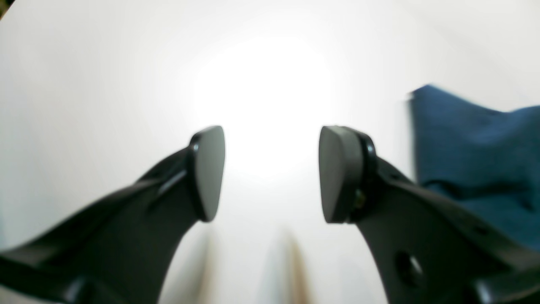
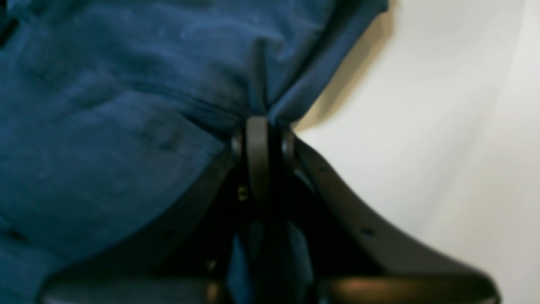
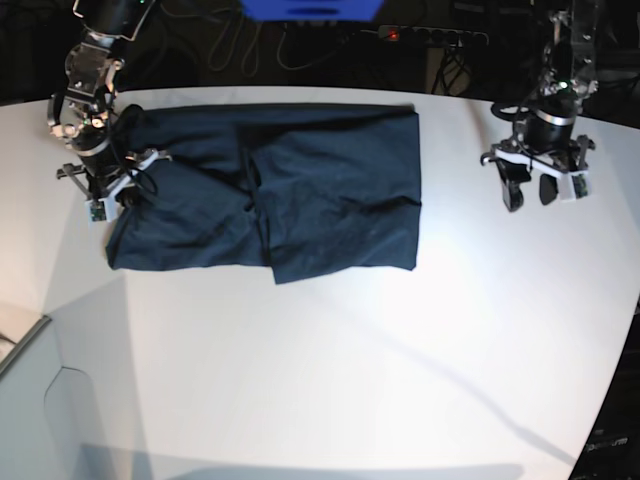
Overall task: Layout the t-shirt on the table in an organized manner, then fold the t-shirt properly
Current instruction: 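Lift the strip end with the right gripper and fold it onto the stack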
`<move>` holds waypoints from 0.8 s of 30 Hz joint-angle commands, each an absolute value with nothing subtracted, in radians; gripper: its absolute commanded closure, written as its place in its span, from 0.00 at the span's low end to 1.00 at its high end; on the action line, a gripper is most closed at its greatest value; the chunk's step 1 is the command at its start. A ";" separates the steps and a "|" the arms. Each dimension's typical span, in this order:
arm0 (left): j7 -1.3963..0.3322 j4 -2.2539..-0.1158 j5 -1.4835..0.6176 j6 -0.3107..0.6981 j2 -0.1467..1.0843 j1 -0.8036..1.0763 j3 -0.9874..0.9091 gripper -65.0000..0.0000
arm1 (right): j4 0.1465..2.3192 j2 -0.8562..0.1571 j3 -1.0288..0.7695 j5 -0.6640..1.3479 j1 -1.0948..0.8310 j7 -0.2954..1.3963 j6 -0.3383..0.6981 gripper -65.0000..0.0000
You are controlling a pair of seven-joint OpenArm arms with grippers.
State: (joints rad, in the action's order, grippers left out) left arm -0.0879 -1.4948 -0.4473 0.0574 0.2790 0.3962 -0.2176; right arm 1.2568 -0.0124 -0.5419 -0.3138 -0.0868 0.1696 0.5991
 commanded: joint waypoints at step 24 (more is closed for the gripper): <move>-0.065 -1.454 -0.450 0.064 0.243 0.367 -0.229 0.48 | 1.891 0.157 -0.211 -0.305 -0.306 0.157 0.698 1.00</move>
State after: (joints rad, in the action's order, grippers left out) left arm -0.0921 -1.4387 -0.4473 0.0593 0.2329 0.3687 -0.2230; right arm 1.8698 0.1528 -0.2092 -0.3252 -0.3119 0.1894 0.6849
